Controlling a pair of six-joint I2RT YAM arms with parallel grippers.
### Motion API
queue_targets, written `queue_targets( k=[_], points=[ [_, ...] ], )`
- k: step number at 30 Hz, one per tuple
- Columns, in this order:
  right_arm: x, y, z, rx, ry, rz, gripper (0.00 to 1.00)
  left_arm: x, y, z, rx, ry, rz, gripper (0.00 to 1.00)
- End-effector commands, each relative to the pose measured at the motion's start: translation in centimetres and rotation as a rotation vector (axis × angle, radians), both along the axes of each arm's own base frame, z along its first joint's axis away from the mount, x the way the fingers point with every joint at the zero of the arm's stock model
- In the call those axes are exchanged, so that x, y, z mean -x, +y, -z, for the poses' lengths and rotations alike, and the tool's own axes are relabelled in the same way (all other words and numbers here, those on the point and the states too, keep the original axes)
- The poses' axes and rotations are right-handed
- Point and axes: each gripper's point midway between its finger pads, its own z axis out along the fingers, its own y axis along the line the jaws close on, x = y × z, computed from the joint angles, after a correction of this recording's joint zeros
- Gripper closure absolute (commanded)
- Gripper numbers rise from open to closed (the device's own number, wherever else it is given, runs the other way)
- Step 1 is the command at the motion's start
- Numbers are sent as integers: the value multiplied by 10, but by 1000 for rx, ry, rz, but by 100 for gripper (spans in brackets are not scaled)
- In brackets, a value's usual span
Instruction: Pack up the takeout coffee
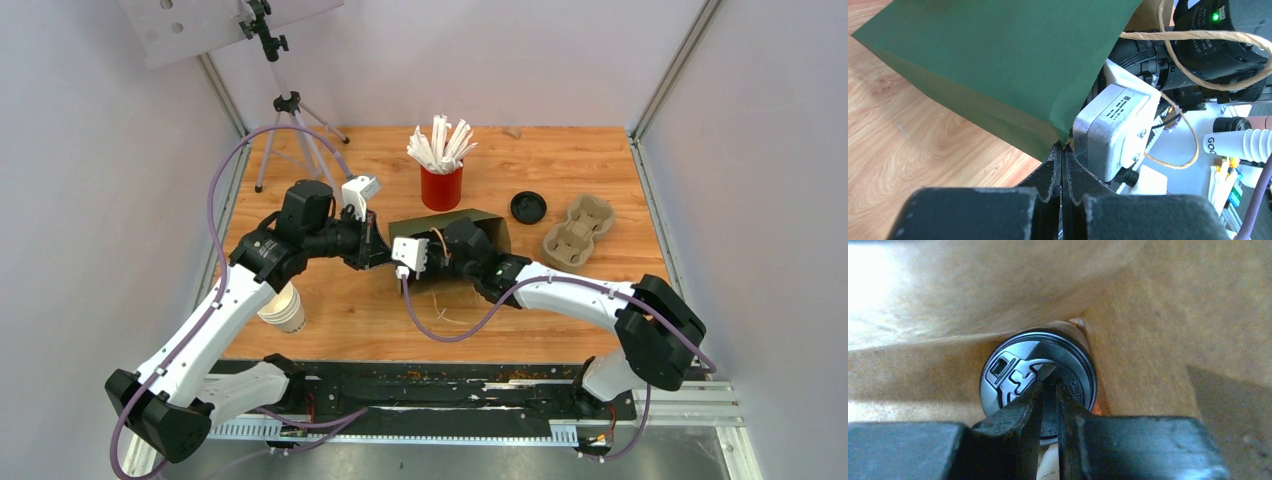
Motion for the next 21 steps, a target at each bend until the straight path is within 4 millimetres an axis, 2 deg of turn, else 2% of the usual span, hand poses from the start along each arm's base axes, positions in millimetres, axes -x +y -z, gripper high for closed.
queue_targets(
  k=[1,21],
  points=[
    [-4,-11,16,24,34,55,84,5,-6,-14,49,-28,34,100],
    [-17,-11,14,14,28,99,83,5,-7,-15,53,-24,38,100]
  ],
)
